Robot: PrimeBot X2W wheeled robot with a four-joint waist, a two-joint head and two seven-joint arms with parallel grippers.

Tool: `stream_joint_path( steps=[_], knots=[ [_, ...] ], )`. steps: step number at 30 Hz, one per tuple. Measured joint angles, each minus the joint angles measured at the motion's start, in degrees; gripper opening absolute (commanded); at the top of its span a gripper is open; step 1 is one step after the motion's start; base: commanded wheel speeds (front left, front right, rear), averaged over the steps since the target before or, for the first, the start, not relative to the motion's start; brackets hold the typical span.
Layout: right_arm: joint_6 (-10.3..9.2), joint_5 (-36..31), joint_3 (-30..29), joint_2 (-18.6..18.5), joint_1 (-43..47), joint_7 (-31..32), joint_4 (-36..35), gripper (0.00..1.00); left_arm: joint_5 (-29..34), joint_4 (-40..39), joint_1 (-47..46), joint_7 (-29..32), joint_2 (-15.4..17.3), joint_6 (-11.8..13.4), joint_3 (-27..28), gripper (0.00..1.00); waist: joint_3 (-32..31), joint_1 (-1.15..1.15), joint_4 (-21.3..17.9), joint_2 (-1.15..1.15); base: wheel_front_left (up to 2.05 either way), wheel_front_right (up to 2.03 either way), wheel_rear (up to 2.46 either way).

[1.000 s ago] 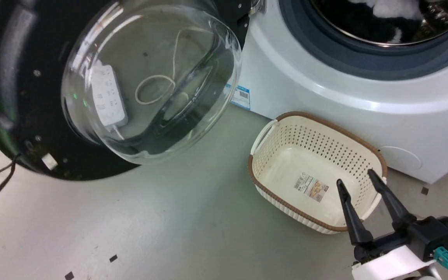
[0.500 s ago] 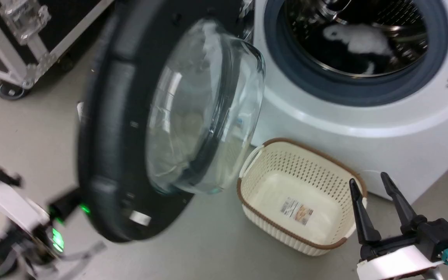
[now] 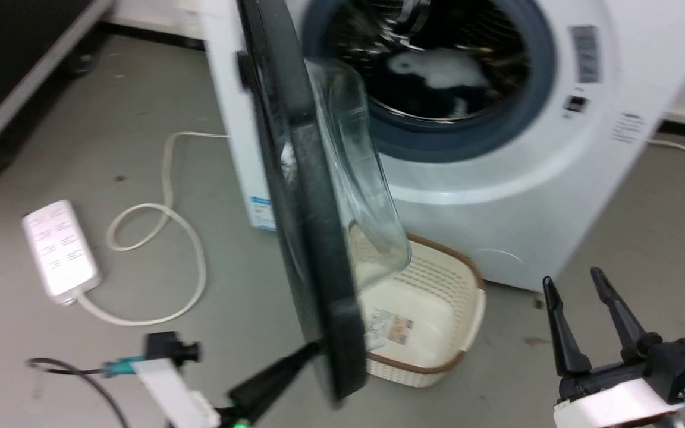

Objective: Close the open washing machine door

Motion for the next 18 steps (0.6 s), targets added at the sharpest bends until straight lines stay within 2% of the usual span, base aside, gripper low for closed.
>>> stream_joint_path(
  steps=[5, 9, 13, 18],
  knots=[
    [-0.01, -0.4, -0.6, 0.0, -0.2, 0.0, -0.3, 1.0, -2.8, 1.6, -0.9, -7.9, -0.2, -2.1, -9.2, 0.0, 1.2, 0.01, -5.8, 0.0, 0.0, 0.0, 0.0],
    [-0.01, -0.4, -1.6, 0.0, -0.3, 0.0, -0.5, 1.0, -4.0, 4.8, -5.2, -14.3, -0.1, -3.5, -14.3, 0.0, 2.6, 0.01, -10.8, 0.0, 0.0, 0.0, 0.0],
    [-0.01, -0.3, -1.9, 0.0, -0.6, 0.0, -0.5, 1.0, -6.7, 9.2, -11.7, -21.8, -0.2, -4.2, -17.8, 0.0, 4.2, 0.01, -15.9, 0.0, 0.0, 0.0, 0.0],
    [-0.01, 0.3, -1.6, 0.1, -1.6, 0.0, -0.6, 1.0, -8.4, 16.8, -22.1, -32.7, -0.2, -4.7, -19.5, 0.0, 6.8, 0.02, -21.6, 0.0, 0.0, 0.0, 0.0]
  ],
)
